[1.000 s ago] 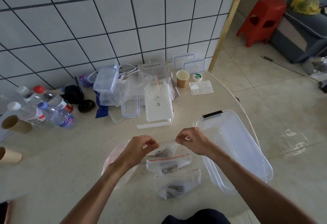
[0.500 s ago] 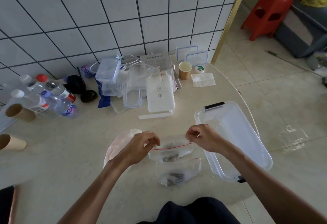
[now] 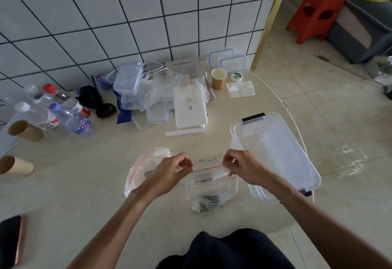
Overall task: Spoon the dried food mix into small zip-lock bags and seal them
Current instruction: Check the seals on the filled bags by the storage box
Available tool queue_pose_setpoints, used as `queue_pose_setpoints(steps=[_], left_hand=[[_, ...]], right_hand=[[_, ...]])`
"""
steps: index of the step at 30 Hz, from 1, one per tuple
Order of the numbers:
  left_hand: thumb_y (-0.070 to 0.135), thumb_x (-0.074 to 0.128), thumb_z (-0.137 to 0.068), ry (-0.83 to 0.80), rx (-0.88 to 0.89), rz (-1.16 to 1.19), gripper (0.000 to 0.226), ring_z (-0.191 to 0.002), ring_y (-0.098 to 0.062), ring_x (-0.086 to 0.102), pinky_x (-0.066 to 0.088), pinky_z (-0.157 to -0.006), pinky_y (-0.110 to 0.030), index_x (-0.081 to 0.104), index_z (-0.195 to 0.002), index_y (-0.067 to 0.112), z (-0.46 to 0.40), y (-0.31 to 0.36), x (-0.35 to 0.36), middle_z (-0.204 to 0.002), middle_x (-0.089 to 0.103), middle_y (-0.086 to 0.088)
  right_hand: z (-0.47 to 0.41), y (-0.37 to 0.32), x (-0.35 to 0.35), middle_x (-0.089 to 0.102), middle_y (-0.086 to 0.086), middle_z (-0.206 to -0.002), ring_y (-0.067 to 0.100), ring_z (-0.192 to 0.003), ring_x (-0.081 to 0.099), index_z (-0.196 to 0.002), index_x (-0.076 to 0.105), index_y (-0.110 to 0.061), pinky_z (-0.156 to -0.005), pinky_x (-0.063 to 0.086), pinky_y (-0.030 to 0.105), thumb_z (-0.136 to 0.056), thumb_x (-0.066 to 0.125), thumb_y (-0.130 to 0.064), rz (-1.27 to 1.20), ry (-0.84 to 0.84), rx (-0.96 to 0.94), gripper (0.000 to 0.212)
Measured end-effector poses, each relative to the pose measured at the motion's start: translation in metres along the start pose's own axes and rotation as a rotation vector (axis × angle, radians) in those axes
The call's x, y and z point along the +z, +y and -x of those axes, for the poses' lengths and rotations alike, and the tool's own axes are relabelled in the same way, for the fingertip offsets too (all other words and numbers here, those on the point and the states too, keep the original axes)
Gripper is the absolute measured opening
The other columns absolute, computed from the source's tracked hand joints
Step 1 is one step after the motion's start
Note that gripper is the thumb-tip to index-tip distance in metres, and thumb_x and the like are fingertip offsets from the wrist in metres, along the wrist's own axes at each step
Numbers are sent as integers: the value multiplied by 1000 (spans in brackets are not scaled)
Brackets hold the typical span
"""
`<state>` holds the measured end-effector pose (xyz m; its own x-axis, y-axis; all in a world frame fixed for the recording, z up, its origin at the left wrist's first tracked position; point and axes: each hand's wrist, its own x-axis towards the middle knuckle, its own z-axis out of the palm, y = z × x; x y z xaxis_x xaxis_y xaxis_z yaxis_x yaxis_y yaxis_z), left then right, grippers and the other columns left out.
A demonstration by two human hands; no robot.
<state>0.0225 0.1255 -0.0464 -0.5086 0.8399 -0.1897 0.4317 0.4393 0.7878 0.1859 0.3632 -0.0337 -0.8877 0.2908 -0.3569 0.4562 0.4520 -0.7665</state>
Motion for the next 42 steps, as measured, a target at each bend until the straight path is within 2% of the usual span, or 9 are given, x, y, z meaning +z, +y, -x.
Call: queue_pose_setpoints(steps=[8,12,18,22,26,29,35,39,42], left_hand=[[44,85,-83,-38,8,-85,32,-102,14,60,43,-82,0,59,-100,52,12,0,5,-108,61,42],[45,70,-95,21,-8,-82,14,-97,8,62,45,-76,-7,59,-103,44,13,0,10,-101,63,38],[46,49,-106,3,11,-123,6,-93,10,63,45,-66,-5,53,-111,45,16,5,10,-99,65,33],[18,50,-104,-52,5,-134,30,-89,0,65,53,-79,-27,62,-89,41,11,5,11,-91,66,18],[43,50,-99,-83,-49,-27,23,-97,2,64,54,-89,-26,73,-94,42,12,4,12,-98,67,21],[71,65,-83,-59,-29,-88,37,-98,7,63,51,-83,-13,73,-99,39,13,0,13,-99,65,29],[40,72,-95,2,2,-62,8,-94,6,66,52,-84,-15,74,-97,32,16,-8,16,-95,70,24],[36,70,-98,72,-80,81,4,-100,4,68,49,-87,-13,69,-98,32,25,-11,23,-100,72,26],[30,72,-97,188,-160,216,5,-101,1,70,50,-88,-16,67,-96,28,31,-10,29,-99,74,22]], right_hand=[[9,1,12,68,10,-87,17,-68,75,-92,62,-6,-69,63,37,-104,58,-14,-128,82,41,15],[12,-2,12,70,10,-98,16,-70,76,-96,64,-8,-58,54,19,-100,68,-22,-228,68,79,15],[25,0,7,69,0,-96,7,-70,64,-145,46,-25,-63,52,18,-74,94,-21,21,-164,60,86],[28,0,13,53,-13,-109,-6,-76,57,-157,35,-20,-73,49,12,-81,84,-8,92,-47,-104,91],[30,-4,17,54,-3,-121,9,-74,58,-153,43,-14,-84,57,34,-86,80,-7,217,17,-252,77],[24,-7,21,60,0,-117,11,-76,58,-143,56,-10,-76,51,23,-86,81,-9,259,54,-245,63],[7,-12,24,65,-5,-94,12,-77,58,-105,77,-12,-70,48,30,-93,75,-22,312,70,-180,15],[-2,-3,29,58,-9,-79,3,-67,51,-75,68,-10,-62,43,32,-94,73,-29,266,62,-84,27],[-5,4,31,65,-10,-87,1,-77,56,-90,75,-9,-70,43,19,-92,77,-32,31,62,8,23]])
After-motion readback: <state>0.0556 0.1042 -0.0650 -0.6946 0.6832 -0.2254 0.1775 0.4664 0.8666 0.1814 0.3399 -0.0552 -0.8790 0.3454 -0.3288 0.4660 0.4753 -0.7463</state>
